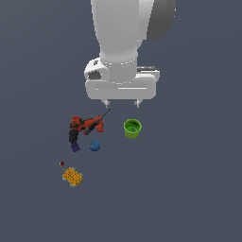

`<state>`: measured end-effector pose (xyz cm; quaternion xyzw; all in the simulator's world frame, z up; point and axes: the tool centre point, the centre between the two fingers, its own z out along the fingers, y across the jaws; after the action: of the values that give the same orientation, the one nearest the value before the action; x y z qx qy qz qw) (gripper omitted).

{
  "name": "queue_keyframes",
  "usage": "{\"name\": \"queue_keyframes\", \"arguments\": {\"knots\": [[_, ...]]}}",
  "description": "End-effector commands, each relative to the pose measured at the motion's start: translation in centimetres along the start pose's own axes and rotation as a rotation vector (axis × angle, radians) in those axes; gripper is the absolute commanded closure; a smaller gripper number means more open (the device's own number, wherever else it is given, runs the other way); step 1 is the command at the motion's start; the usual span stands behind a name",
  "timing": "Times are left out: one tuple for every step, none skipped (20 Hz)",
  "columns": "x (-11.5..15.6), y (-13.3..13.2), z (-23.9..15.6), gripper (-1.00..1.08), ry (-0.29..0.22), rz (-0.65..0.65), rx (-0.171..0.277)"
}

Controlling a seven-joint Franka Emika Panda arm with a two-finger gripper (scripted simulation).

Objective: Pick up a designated object from a clutter of objects.

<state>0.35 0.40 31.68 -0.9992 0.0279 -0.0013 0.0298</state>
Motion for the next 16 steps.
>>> {"name": "queue_keyframes", "arguments": {"knots": [[0.0,0.0,0.0,-0.92,0.001,0.0,0.001],[0.0,0.0,0.1,-0.92,0.0,-0.002,0.0],[0.1,0.1,0.1,-0.92,0.0,-0.004,0.0],[0.2,0.2,0.2,-0.92,0.001,-0.007,0.0],[0.2,0.4,0.3,-0.92,0.001,-0.01,0.0],[0.3,0.5,0.5,-0.92,0.001,-0.014,0.0],[0.4,0.7,0.7,-0.92,0.001,-0.019,0.0],[0.6,1.0,0.9,-0.92,0.001,-0.025,0.0],[0.7,1.2,1.1,-0.92,0.002,-0.031,0.0],[0.8,1.5,1.4,-0.92,0.002,-0.039,0.0],[1.0,1.8,1.7,-0.92,0.002,-0.047,-0.001],[1.2,2.2,2.0,-0.92,0.002,-0.055,-0.001],[1.3,2.5,2.3,-0.92,0.003,-0.065,-0.001],[1.5,3.0,2.7,-0.92,0.003,-0.075,-0.002],[1.7,3.4,3.1,-0.92,0.003,-0.085,-0.002],[1.9,3.9,3.5,-0.92,0.003,-0.097,-0.003]]}}
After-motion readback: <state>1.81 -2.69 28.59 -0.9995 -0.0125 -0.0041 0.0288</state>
